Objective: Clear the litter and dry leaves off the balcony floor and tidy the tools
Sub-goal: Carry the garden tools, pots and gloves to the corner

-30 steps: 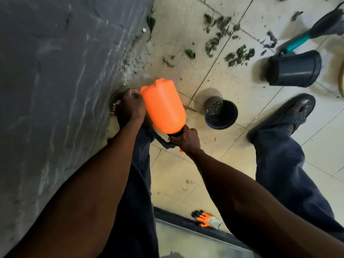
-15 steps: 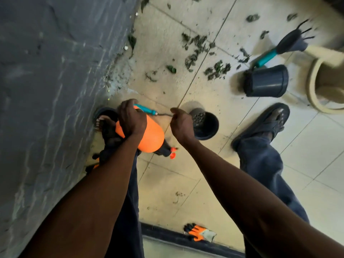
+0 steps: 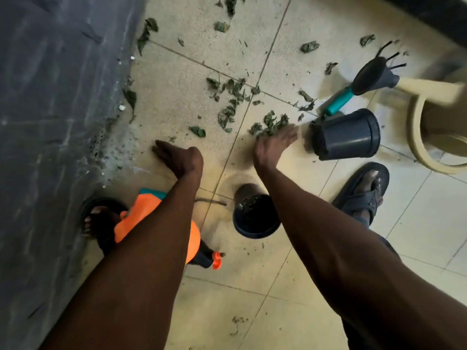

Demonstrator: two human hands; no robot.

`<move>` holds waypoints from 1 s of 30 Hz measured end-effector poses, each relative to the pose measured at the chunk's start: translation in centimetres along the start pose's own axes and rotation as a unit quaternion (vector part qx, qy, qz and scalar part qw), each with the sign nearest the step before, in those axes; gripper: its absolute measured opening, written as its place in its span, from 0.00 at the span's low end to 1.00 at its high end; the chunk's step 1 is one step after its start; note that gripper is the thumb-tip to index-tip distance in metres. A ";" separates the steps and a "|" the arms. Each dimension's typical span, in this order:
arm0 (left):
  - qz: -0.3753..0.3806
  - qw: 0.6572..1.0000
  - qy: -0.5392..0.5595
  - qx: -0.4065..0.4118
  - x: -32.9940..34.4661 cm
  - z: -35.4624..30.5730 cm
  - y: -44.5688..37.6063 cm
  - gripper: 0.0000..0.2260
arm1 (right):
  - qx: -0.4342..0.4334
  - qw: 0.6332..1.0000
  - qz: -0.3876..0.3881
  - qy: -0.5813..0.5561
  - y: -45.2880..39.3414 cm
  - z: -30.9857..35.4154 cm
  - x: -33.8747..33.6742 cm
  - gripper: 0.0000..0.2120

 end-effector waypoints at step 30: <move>0.059 0.957 -0.102 0.267 7.5 -7.4 5.3 0.24 | -0.177 0.984 -0.018 -0.030 -9.6 0.4 -6.4 0.34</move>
Point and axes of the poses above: each hand's wrist, its own y-axis away from the middle knuckle, its own x-axis out of the palm, z = x × y, the point moved 1 cm from there along -y, towards the middle knuckle, and after that the axes turned 1 degree about z, right-handed, at the moved point
